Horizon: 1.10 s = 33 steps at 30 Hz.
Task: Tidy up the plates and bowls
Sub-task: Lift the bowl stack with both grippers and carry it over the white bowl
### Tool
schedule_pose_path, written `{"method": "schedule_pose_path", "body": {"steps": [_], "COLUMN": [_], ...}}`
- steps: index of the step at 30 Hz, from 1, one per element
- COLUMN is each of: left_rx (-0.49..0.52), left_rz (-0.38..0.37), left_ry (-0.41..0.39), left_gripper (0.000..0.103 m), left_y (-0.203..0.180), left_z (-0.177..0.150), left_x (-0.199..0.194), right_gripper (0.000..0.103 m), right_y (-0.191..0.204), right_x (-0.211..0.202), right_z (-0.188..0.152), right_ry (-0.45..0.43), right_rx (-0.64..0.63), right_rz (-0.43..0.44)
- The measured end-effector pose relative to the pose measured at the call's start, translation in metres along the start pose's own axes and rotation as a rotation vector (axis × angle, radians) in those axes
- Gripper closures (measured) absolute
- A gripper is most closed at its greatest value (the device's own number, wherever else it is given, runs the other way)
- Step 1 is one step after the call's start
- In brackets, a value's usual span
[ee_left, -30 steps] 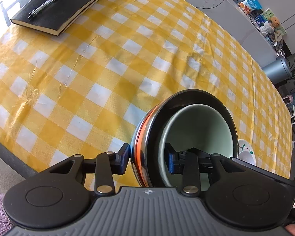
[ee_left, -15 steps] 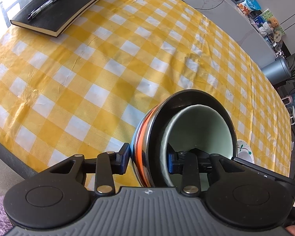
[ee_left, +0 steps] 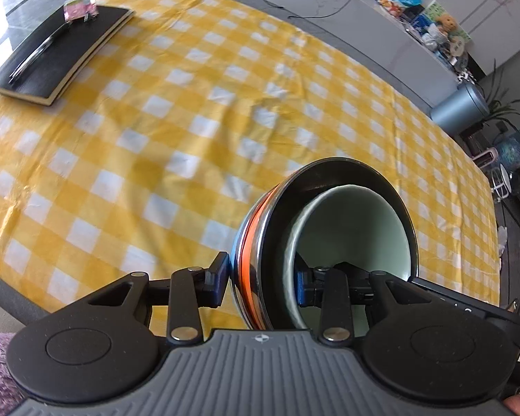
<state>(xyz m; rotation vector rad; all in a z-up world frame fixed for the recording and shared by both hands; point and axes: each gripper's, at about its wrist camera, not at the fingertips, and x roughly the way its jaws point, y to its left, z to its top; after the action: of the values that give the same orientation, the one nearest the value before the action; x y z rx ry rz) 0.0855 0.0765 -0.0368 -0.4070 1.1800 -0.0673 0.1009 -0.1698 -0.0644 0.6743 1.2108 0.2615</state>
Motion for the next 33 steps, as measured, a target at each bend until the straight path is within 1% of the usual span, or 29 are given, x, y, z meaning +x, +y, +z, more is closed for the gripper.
{"method": "schedule_pose_path", "body": {"steps": [6,11,15,18,22,31,33], "left_rx": [0.055,0.094,0.108,0.116,0.114,0.099,0.095], "left_rz": [-0.037,-0.068,-0.097,-0.092,-0.09,-0.091,-0.092], "left_ry": [0.012,0.044,0.072,0.092,0.109,0.119,0.132], "left_gripper": [0.063,0.063,0.063,0.063,0.063,0.063,0.063], "left_y": [-0.04,-0.07,-0.087,-0.094,-0.094,-0.087,-0.086], "left_z": [-0.006,-0.013,-0.021,-0.024,-0.026,-0.02,-0.021], "left_x": [0.006,0.016,0.026,0.034,0.045,0.058,0.061], "right_gripper": [0.061,0.061,0.061,0.061,0.061,0.061,0.061], "right_y": [-0.027,-0.055,-0.073,-0.084,-0.094,-0.095,-0.096], "right_x": [-0.037,-0.064,-0.078,-0.082,-0.077,-0.061,-0.059], "right_z": [0.009,0.017,0.022,0.022,0.021,0.027,0.029], "right_ry": [-0.047,-0.069,-0.086,-0.078,-0.069,-0.057,-0.055], "right_rx": [0.023,0.047,0.064,0.079,0.099,0.095,0.095], "right_rz": [-0.009,-0.026,-0.049,-0.06,-0.065,-0.074,-0.083]}}
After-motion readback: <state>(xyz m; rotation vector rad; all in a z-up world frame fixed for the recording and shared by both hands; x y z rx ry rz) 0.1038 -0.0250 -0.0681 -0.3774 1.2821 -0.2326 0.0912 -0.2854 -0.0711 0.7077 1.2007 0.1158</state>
